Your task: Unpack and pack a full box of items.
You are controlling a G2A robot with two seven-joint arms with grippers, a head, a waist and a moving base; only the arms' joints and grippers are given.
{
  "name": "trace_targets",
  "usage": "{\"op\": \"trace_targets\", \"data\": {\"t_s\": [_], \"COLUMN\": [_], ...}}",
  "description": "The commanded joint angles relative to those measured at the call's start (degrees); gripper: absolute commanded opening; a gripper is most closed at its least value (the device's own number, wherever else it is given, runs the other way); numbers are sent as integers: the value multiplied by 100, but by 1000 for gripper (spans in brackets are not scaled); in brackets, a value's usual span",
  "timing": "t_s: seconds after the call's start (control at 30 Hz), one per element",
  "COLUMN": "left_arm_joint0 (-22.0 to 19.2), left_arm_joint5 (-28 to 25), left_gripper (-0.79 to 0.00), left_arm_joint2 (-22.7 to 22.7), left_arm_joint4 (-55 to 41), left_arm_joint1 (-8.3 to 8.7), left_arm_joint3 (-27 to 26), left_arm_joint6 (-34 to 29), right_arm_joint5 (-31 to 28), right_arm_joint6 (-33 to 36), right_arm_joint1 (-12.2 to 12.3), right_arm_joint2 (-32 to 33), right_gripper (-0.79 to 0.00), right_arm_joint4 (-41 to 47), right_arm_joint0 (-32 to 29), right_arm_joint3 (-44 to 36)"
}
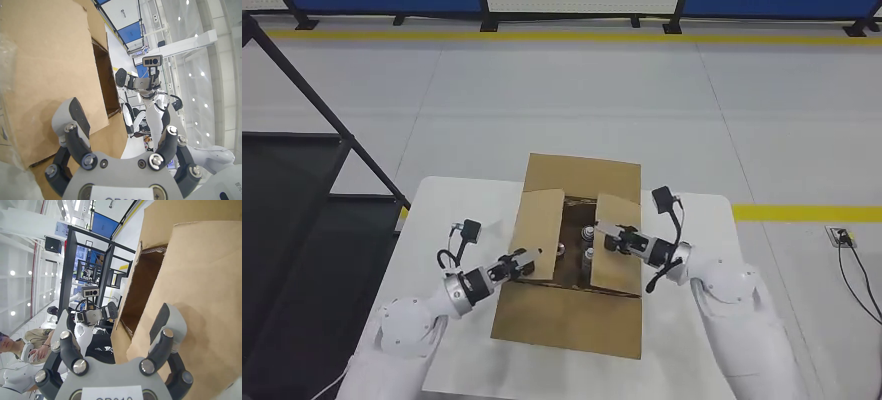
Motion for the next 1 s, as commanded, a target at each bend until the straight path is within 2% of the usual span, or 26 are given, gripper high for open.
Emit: {"op": "trace_targets", "data": {"t_s": [0.0,0.37,0.63,0.8,0.97], "left_arm_joint0": [-32,-132,-122,27,383], "left_arm_joint5": [24,225,256,118,-1], "left_gripper": [0,0,0,0,0], "left_arm_joint2": [72,364,400,214,-316], "left_arm_joint4": [53,467,541,370,61], "left_arm_joint1": [-2,3,20,61,161], "left_arm_joint3": [46,135,123,-105,-621], "left_arm_joint6": [18,158,262,247,33], "right_arm_joint5": [-51,184,415,443,248], "right_arm_joint6": [-117,-586,-603,-673,-746], "right_arm_joint1": [1,47,86,110,148], "right_arm_joint2": [-63,-443,-616,-593,-456], "right_gripper": [0,0,0,0,0], "right_arm_joint4": [-1,-761,-1059,-968,-700], "right_arm_joint0": [18,63,112,148,77], "right_arm_joint3": [119,132,54,31,-133]}}
